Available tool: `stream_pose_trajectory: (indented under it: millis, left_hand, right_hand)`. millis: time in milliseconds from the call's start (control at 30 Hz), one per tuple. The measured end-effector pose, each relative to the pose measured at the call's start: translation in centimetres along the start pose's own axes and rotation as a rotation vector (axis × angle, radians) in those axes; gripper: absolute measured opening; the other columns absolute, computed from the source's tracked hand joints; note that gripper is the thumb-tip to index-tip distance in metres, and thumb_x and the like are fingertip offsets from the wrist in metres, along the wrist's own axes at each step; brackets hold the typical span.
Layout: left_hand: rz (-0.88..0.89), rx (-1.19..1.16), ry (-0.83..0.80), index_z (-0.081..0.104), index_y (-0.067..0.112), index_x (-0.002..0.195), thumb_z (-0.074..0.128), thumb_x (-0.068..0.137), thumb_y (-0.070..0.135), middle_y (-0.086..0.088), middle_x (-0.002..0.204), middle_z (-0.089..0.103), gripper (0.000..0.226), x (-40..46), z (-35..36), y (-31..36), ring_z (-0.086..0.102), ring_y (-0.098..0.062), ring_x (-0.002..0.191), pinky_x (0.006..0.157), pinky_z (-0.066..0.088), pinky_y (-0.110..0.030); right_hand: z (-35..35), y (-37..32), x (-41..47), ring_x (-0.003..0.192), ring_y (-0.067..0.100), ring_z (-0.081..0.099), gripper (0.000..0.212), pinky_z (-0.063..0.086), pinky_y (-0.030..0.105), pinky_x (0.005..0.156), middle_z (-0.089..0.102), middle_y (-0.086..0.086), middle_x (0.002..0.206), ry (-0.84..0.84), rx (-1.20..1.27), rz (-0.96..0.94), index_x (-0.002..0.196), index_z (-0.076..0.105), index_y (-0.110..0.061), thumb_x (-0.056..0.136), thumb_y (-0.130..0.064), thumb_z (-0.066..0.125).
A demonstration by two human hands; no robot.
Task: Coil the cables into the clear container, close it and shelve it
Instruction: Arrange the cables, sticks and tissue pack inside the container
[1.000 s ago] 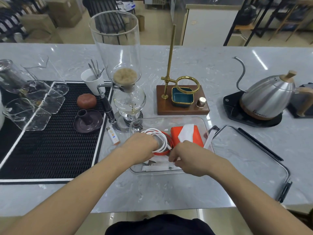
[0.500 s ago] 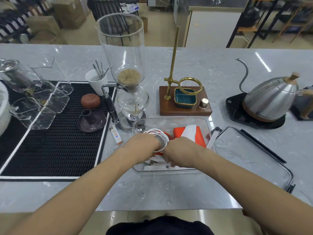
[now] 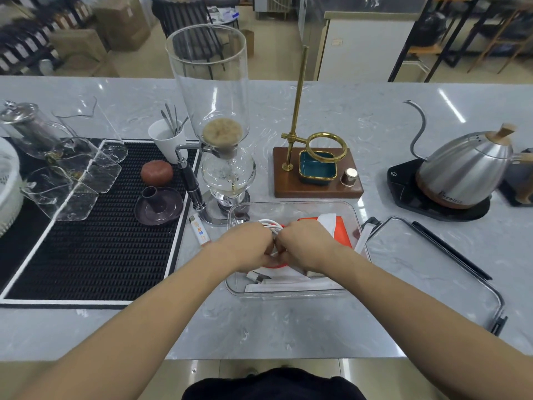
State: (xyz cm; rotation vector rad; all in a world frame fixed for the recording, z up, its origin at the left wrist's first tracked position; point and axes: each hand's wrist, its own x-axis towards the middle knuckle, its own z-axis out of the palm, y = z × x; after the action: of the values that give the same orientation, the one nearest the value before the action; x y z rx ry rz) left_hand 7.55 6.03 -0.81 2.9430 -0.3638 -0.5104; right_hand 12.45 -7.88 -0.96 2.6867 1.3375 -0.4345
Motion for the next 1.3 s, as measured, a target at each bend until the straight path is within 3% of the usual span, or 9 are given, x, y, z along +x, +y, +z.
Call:
stream_pose_trajectory:
  millis: [133, 233, 400, 600, 733, 867, 967, 1167, 1300]
  left_hand:
    - [-0.068, 0.058, 0.018, 0.069, 0.017, 0.075, 0.064, 0.087, 0.031, 0.003, 0.067, 0.052, 0.019, 0.4, 0.3, 0.4, 0.056, -0.024, 0.08, 0.061, 0.029, -0.026]
    - [-0.087, 0.086, 0.052, 0.073, 0.018, 0.084, 0.064, 0.087, 0.029, -0.002, 0.084, 0.068, 0.015, 0.5, 0.6, 0.2, 0.062, -0.025, 0.085, 0.061, 0.032, -0.027]
    - [-0.128, 0.123, 0.05, 0.056, 0.016, 0.059, 0.063, 0.088, 0.028, 0.003, 0.053, 0.04, 0.032, 0.6, 0.8, 0.2, 0.049, -0.024, 0.066, 0.056, 0.031, -0.028]
    - [-0.125, 0.176, 0.053, 0.051, 0.016, 0.062, 0.061, 0.088, 0.017, 0.001, 0.055, 0.033, 0.028, 0.1, 0.4, 0.6, 0.045, -0.024, 0.067, 0.058, 0.032, -0.029]
    - [-0.145, 0.171, 0.064, 0.048, 0.016, 0.062, 0.059, 0.09, 0.016, -0.004, 0.066, 0.047, 0.03, 0.1, 0.4, 0.7, 0.058, -0.028, 0.079, 0.061, 0.033, -0.029]
    - [-0.163, 0.168, 0.068, 0.048, 0.016, 0.065, 0.058, 0.09, 0.014, -0.008, 0.076, 0.054, 0.026, 0.0, 0.2, 0.9, 0.064, -0.03, 0.089, 0.061, 0.034, -0.028]
    - [-0.175, 0.171, 0.077, 0.044, 0.015, 0.063, 0.058, 0.089, 0.012, -0.011, 0.085, 0.061, 0.03, 0.0, 0.2, 1.0, 0.063, -0.03, 0.09, 0.062, 0.035, -0.029]
    - [-0.159, 0.19, 0.083, 0.037, 0.017, 0.057, 0.061, 0.091, 0.019, -0.011, 0.092, 0.066, 0.042, 0.2, 0.5, 0.8, 0.064, -0.03, 0.091, 0.062, 0.035, -0.029]
    - [-0.158, 0.192, 0.106, 0.046, 0.018, 0.066, 0.061, 0.091, 0.018, -0.011, 0.094, 0.066, 0.03, 0.2, 0.6, 0.7, 0.064, -0.03, 0.092, 0.063, 0.035, -0.03]
  right_hand:
    - [0.5, 0.4, -0.1, 0.088, 0.03, 0.065, 0.017, 0.042, 0.03, 0.063, 0.072, 0.008, 0.094, 0.053, 0.107, -0.02, 0.097, 0.076, -0.021, 0.09, -0.023, 0.061]
    - [0.1, 0.9, -1.3, 0.087, 0.025, 0.064, 0.021, 0.049, 0.031, 0.071, 0.075, 0.005, 0.094, 0.079, 0.282, -0.027, 0.097, 0.078, -0.022, 0.088, -0.013, 0.061]
    - [-0.4, 0.6, -2.6, 0.091, 0.028, 0.065, 0.025, 0.047, 0.03, 0.068, 0.07, 0.007, 0.102, -0.243, 0.326, -0.072, 0.112, 0.07, -0.008, 0.089, -0.005, 0.06]
    - [0.4, 0.4, -2.1, 0.088, 0.035, 0.066, 0.035, 0.055, 0.042, 0.076, 0.071, 0.019, 0.094, -0.372, 0.226, -0.043, 0.108, 0.067, 0.003, 0.086, -0.024, 0.066]
    - [0.8, 0.2, -2.0, 0.087, 0.036, 0.063, 0.032, 0.052, 0.041, 0.073, 0.068, 0.019, 0.093, -0.348, 0.233, -0.04, 0.101, 0.066, 0.003, 0.084, -0.024, 0.068]
    - [1.1, 0.1, -1.5, 0.072, 0.033, 0.063, 0.027, 0.053, 0.04, 0.064, 0.069, 0.015, 0.073, -0.388, 0.28, -0.035, 0.085, 0.066, 0.005, 0.082, -0.021, 0.067]
    - [1.0, 0.0, -1.3, 0.068, 0.028, 0.056, 0.032, 0.043, 0.033, 0.055, 0.068, 0.016, 0.077, -0.414, 0.319, -0.023, 0.087, 0.063, 0.007, 0.086, -0.025, 0.065]
    - [0.9, -0.4, -1.1, 0.07, 0.028, 0.051, 0.04, 0.039, 0.034, 0.058, 0.057, 0.012, 0.08, -0.476, 0.341, -0.009, 0.086, 0.056, -0.003, 0.092, -0.043, 0.056]
    - [0.8, -0.4, -0.8, 0.069, 0.028, 0.051, 0.039, 0.044, 0.037, 0.063, 0.056, 0.012, 0.079, -0.547, 0.323, -0.019, 0.079, 0.052, -0.009, 0.092, -0.047, 0.052]
